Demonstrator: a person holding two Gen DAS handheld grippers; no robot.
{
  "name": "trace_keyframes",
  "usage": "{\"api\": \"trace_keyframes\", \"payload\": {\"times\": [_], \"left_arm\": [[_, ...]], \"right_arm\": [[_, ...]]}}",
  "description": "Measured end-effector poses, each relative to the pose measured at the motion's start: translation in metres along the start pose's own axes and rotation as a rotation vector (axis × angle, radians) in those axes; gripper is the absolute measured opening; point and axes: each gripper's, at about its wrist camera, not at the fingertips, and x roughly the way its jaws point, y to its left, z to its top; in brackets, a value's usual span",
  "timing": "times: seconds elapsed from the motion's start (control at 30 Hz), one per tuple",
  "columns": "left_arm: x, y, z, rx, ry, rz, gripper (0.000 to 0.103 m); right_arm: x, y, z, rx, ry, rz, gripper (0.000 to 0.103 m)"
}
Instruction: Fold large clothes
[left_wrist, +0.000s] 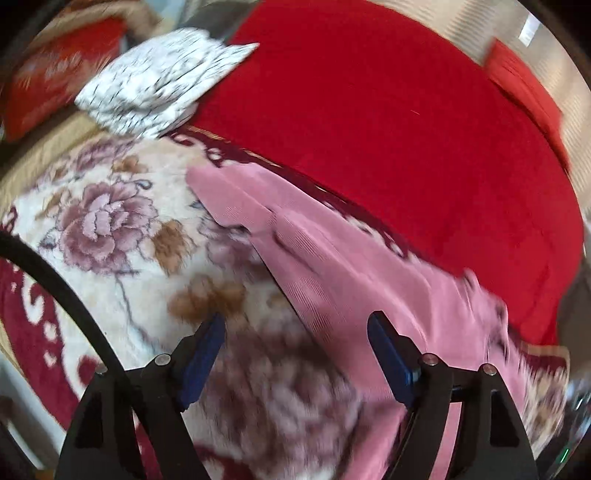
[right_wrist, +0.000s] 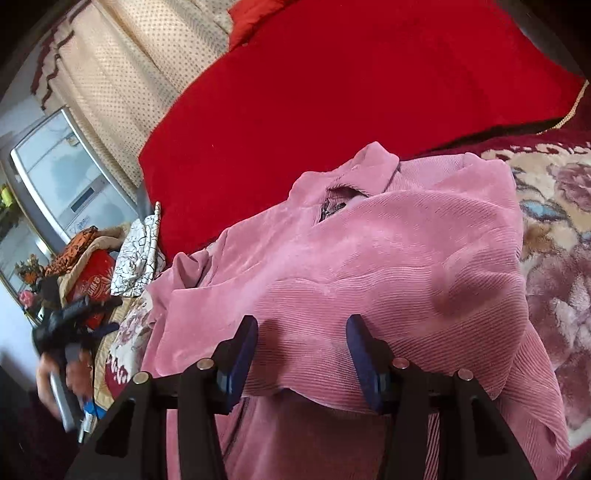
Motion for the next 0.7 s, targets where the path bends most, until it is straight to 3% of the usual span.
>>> {"api": "trace_keyframes", "payload": {"times": [0.23,0.47,0.5,0.57,0.6,0.7], "left_arm": [[0.058,0.026,0.052,-0.214,0.065,0.010,0.080],[0.101,0.055,0.073,-0.395,0.072,-0.002,0.077],[0.106,0.057,0.074,-0.403,0.070,-0.003,0.070],[0.114,0.058,0.076,-0.394,0.071,0.011,0.023],[0.117,0.058,0.077,-0.377,0.068,0.011,0.016],[0.111,0.049,0.081,-0.311,0.020,0.029,0.012]], "right_arm": [[0.004,0.003,-0.004,-0.045,-0.027,0.027,0.065],[0.008,-0.001,-0.004,-0.040,-0.035,0.072,0.067],[0.008,-0.002,-0.004,-0.038,-0.036,0.077,0.067],[0.009,-0.002,-0.004,-0.038,-0.038,0.082,0.067],[0.010,-0.002,-0.004,-0.039,-0.040,0.083,0.067],[0.011,-0.002,-0.004,-0.037,-0.043,0.088,0.067]]}}
